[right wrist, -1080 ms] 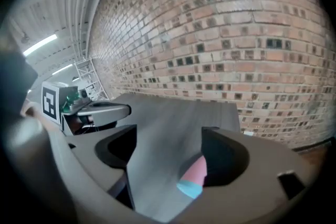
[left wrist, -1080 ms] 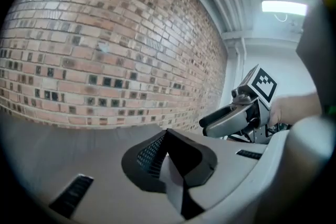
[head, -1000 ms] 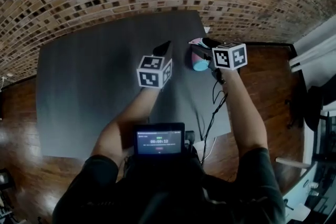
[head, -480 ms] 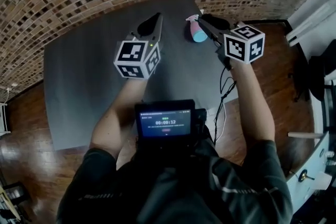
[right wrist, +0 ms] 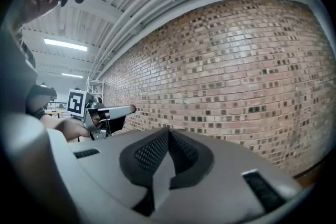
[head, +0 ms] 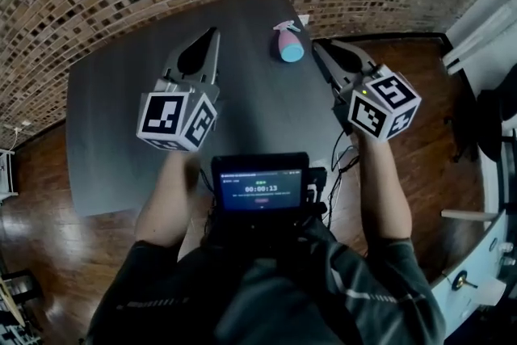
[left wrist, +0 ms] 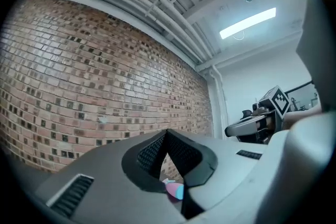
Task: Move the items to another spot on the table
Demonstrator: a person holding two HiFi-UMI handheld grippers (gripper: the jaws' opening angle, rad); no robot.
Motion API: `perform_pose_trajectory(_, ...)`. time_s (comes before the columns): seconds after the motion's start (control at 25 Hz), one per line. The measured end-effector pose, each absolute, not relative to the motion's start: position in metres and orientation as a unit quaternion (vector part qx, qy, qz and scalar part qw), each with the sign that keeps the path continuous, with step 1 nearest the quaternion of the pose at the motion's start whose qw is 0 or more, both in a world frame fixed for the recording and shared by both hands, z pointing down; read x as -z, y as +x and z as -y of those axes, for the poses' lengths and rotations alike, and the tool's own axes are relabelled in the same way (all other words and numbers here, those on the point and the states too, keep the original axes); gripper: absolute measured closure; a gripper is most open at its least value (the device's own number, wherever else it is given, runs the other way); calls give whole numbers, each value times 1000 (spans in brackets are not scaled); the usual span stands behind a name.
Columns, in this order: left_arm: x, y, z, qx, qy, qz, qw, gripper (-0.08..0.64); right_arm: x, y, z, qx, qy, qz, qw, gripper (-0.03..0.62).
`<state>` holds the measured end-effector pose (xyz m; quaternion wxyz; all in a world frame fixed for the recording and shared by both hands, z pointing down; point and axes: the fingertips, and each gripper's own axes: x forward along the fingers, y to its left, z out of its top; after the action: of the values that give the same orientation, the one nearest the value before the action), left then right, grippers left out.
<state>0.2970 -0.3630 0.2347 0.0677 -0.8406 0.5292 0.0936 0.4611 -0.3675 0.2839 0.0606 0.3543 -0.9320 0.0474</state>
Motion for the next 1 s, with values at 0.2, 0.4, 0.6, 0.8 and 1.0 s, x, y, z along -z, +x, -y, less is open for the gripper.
perform_pose_trajectory(0.2, -239, 347, 339, -78, -838, -535, 76, 561, -275, 503, 345, -13, 331, 942, 56, 594)
perform_pose_trajectory(0.4, -239, 382, 314, -80, -828, -548, 85, 561, -277, 529, 326, -6, 303, 952, 53, 594)
perform_pose_trajectory(0.6, -232, 404, 293, -74, -822, -557, 87, 561, -274, 544, 314, -13, 290, 956, 50, 594)
perform_pose_trajectory(0.8, -232, 405, 264, -62, -827, -552, 87, 561, -264, 554, 297, -6, 304, 952, 37, 594)
perform_pose_trajectory(1.0, -226, 403, 250, -56, -840, -531, 96, 561, -264, 558, 288, -13, 324, 946, 27, 594)
